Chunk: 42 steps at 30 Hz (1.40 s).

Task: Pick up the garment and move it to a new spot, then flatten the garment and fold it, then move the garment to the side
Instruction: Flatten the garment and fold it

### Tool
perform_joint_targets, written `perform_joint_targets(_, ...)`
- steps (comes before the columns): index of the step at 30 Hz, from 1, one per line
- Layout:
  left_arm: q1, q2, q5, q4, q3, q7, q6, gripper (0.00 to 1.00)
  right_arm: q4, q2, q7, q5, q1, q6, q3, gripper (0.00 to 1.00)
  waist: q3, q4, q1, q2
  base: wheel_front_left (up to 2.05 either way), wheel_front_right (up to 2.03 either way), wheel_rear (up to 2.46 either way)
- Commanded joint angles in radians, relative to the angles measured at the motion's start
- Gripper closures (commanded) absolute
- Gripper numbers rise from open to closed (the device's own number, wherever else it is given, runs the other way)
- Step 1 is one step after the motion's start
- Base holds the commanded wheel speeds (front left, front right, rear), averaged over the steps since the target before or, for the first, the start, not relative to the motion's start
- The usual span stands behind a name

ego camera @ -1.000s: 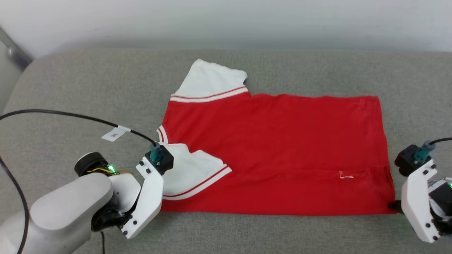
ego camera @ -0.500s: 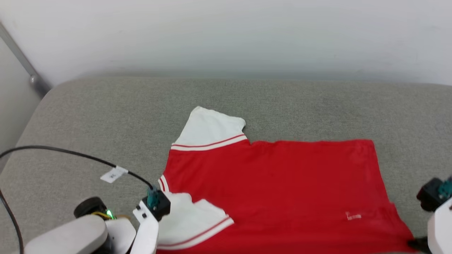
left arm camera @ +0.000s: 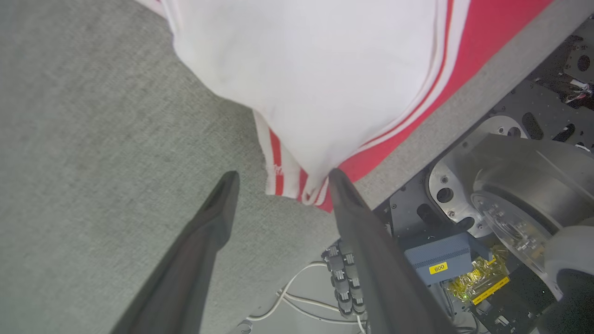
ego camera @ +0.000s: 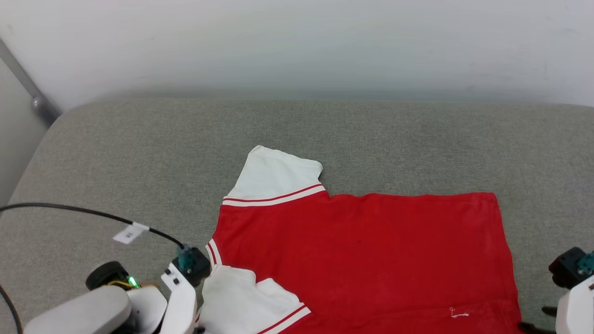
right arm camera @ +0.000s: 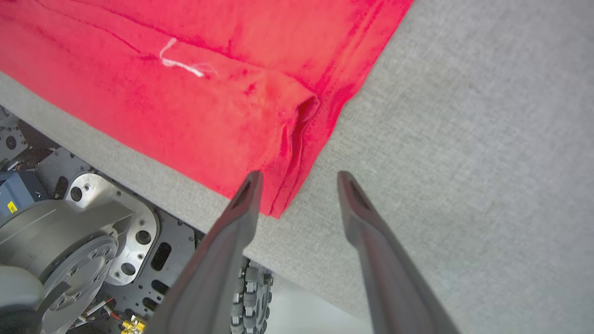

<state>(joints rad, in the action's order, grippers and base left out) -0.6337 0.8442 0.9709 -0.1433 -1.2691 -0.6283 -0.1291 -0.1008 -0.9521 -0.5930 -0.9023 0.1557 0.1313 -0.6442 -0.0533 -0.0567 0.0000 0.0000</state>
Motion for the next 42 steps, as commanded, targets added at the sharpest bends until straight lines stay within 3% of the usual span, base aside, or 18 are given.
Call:
perform_joint_targets(1,-0.028,0.013,-0.006,0.000,0.015,0.011,0.001,0.00,0.001,0.011,0.025,0.016,0.008,-0.001,0.018,0.00,0.005,0.000,0.0000,0.0000,0.00,0.00,0.00)
perform_joint_targets(5,-0.078,0.044,-0.006,0.030,0.062,0.057,0.003,0.00,0.007,0.042,0.167,0.114,0.034,-0.001,0.108,0.00,0.019,0.002,0.0000,0.0000,0.00,0.00,0.00)
perform_joint_targets(10,-0.154,0.065,-0.092,0.027,0.121,0.169,0.021,0.00,0.019,0.160,0.382,0.249,0.038,-0.001,0.279,0.00,0.017,0.015,0.0000,0.0000,0.00,0.00,0.00)
perform_joint_targets(17,-0.269,0.017,-0.212,-0.059,0.181,0.306,0.076,0.00,0.118,0.398,0.591,0.444,-0.026,-0.001,0.532,0.00,-0.033,0.060,0.0000,0.0000,0.00,0.00,0.00)
perform_joint_targets(20,-0.327,-0.014,-0.219,-0.108,0.201,0.304,0.076,0.00,0.195,0.510,0.643,0.515,-0.077,-0.001,0.624,0.00,-0.069,0.077,0.0000,0.0000,0.00,0.00,0.00)
perform_joint_targets(21,-0.386,-0.041,-0.210,-0.160,0.222,0.294,0.068,0.00,0.287,0.627,0.671,0.578,-0.125,-0.001,0.683,0.00,-0.116,0.097,0.0000,0.0000,0.00,0.00,0.00)
perform_joint_targets(24,-0.451,-0.072,-0.189,-0.214,0.249,0.282,0.058,0.00,0.361,0.716,0.680,0.626,-0.167,-0.001,0.702,0.00,-0.170,0.120,0.0000,0.0000,0.00,0.00,0.00)
perform_joint_targets(30,-0.577,-0.120,-0.126,-0.319,0.274,0.164,0.033,0.00,0.413,0.776,0.689,0.661,-0.167,-0.001,0.696,0.00,-0.294,0.162,0.0000,0.0000,0.00,0.00,0.00)
perform_joint_targets(38,-0.697,-0.142,-0.017,-0.387,0.228,-0.178,0.007,0.00,0.430,0.778,0.700,0.687,-0.110,-0.001,0.661,0.00,-0.422,0.204,0.0000,0.0000,0.00,0.00,0.00)
perform_joint_targets(42,-0.720,-0.137,0.017,-0.374,0.196,-0.293,0.002,0.00,0.416,0.775,0.709,0.695,-0.086,-0.001,0.659,0.00,-0.461,0.212,0.0000,0.0000,0.00,0.00,0.00)
